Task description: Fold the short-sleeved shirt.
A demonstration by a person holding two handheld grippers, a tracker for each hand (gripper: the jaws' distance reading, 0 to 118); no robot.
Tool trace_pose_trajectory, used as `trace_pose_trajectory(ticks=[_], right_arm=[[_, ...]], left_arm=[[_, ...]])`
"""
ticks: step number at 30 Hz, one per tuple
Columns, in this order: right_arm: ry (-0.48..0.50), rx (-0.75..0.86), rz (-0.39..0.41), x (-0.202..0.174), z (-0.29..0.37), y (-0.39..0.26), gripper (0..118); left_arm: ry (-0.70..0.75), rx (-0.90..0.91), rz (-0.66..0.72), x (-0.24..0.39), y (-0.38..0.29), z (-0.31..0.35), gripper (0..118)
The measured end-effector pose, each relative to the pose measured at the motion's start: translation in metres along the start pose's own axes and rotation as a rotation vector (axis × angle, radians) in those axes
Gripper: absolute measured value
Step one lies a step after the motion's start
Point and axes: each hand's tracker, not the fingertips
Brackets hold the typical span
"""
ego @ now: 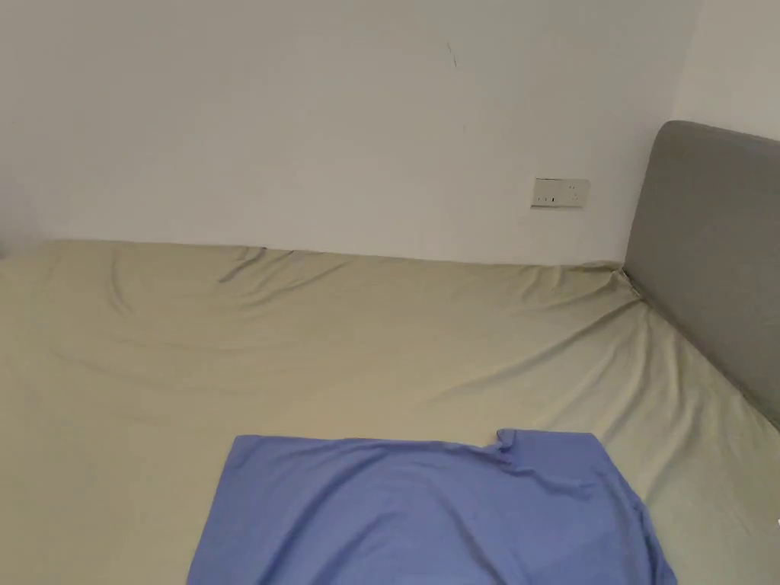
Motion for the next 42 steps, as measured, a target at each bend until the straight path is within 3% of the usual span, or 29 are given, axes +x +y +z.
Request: trace_pose_trajectory(ticks=[1,2,5,8,9,10,12,13,16,20,21,22,23,24,26,27,28,32,33,36,37,38,39,41,42], right_arm=[[-0.014,0.012,0.003,-0.004,0.001,0.003,6],[-0.029,0.017,0.008,-0.008,0.001,0.006,2],[0.030,0.015,0.004,-0.009,-0.001,0.005,2],[0.017,0.001,0.007,-0.011,0.000,-0.001,2],[0.013,-0.005,0.012,-0.011,-0.001,-0.003,2],[0.005,-0.016,0.016,-0.010,-0.001,-0.006,2],[0.008,-0.036,0.009,-0.009,-0.002,-0.011,2],[0.007,-0.047,0.005,-0.008,-0.002,-0.013,2],[-0.001,-0.077,0.012,-0.007,-0.003,-0.017,2],[-0.004,-0.128,0.026,-0.005,-0.007,-0.024,2],[-0.011,-0.155,0.032,-0.005,-0.009,-0.027,2],[-0.012,-0.187,0.039,-0.004,-0.011,-0.029,3],[-0.006,-0.228,0.048,-0.003,-0.014,-0.032,6],[0.003,-0.284,0.062,-0.002,-0.020,-0.035,15],[0.032,-0.436,0.079,0.001,-0.035,-0.042,73],[0.041,-0.526,0.086,0.002,-0.046,-0.048,100],[0.035,-0.572,0.099,0.001,-0.054,-0.055,118],[0.027,-0.683,0.186,-0.007,-0.079,-0.078,117],[0.029,-0.710,0.204,-0.008,-0.085,-0.082,112],[-0.009,-0.704,0.187,-0.009,-0.094,-0.091,31],[-0.024,-0.701,0.176,-0.008,-0.094,-0.090,16],[0.040,-0.675,0.115,-0.006,-0.090,-0.086,9],[0.034,-0.640,0.104,-0.008,-0.083,-0.081,9],[0.009,-0.555,0.145,-0.012,-0.074,-0.065,8],[0.014,-0.518,0.127,-0.012,-0.073,-0.055,8]], left_arm=[[0.012,0.005,-0.005,0.004,0.006,0.000,5],[0.019,0.012,-0.003,0.006,0.009,-0.002,0],[-0.037,-0.020,0.039,0.000,0.016,-0.003,0],[-0.009,-0.091,0.013,-0.011,0.007,-0.011,0],[0.009,-0.164,-0.002,-0.015,0.003,-0.016,5],[0.022,-0.221,0.012,-0.020,-0.006,-0.021,33],[0.038,-0.376,0.040,-0.033,-0.025,-0.035,103],[0.030,-0.436,0.055,-0.038,-0.037,-0.042,118],[0.010,-0.565,0.035,-0.039,-0.065,-0.053,100],[0.014,-0.707,0.064,-0.034,-0.092,-0.071,91],[0.009,-0.735,0.081,-0.034,-0.096,-0.074,79],[0.015,-0.749,0.097,-0.034,-0.098,-0.077,52],[0.022,-0.747,0.106,-0.032,-0.098,-0.078,32],[0.020,-0.743,0.109,-0.031,-0.097,-0.078,22],[0.001,-0.723,0.113,-0.039,-0.095,-0.084,5],[-0.019,-0.710,0.116,-0.040,-0.093,-0.084,4],[-0.023,-0.703,0.123,-0.038,-0.090,-0.083,4],[-0.025,-0.665,0.082,-0.029,-0.075,-0.075,4],[-0.029,-0.661,0.091,-0.030,-0.073,-0.074,4],[-0.027,-0.655,0.105,-0.038,-0.076,-0.078,4],[-0.025,-0.655,0.106,-0.039,-0.074,-0.077,4],[-0.028,-0.648,0.110,-0.039,-0.071,-0.075,4],[-0.027,-0.638,0.115,-0.040,-0.067,-0.073,4],[-0.041,-0.598,0.135,-0.042,-0.052,-0.072,4],[-0.044,-0.580,0.142,-0.040,-0.044,-0.073,4]])
